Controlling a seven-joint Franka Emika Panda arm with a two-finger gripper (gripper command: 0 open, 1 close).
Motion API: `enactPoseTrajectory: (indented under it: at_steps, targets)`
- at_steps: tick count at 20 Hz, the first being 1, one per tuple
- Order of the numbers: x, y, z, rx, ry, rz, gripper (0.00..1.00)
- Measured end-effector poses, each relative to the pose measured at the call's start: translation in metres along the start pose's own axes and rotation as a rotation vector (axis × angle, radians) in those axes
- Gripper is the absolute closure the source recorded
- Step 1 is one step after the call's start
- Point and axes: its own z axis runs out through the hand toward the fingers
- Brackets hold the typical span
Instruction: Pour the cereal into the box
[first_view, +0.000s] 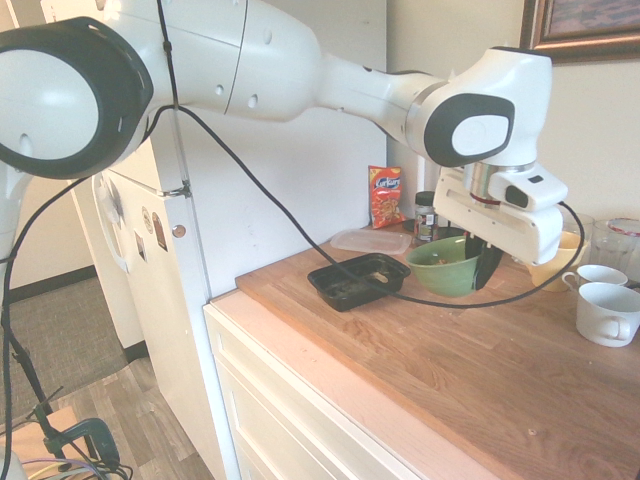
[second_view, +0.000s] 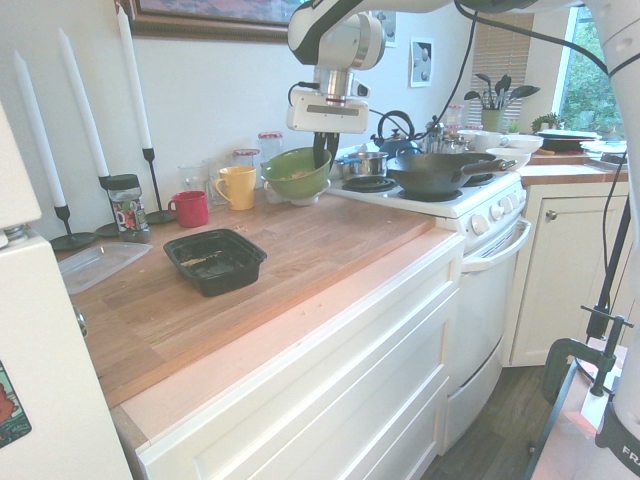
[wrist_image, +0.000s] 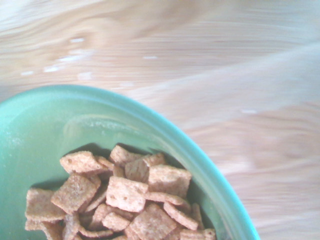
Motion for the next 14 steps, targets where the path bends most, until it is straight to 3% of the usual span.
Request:
enactPoseTrajectory:
  at_steps: [8, 14]
  targets:
    - [-0.078, -0.076, 0.010, -0.098, 0.092, -0.061, 1.00]
    - [-0.124, -0.109, 0.004, -0.242, 0.292, -0.142, 1.00]
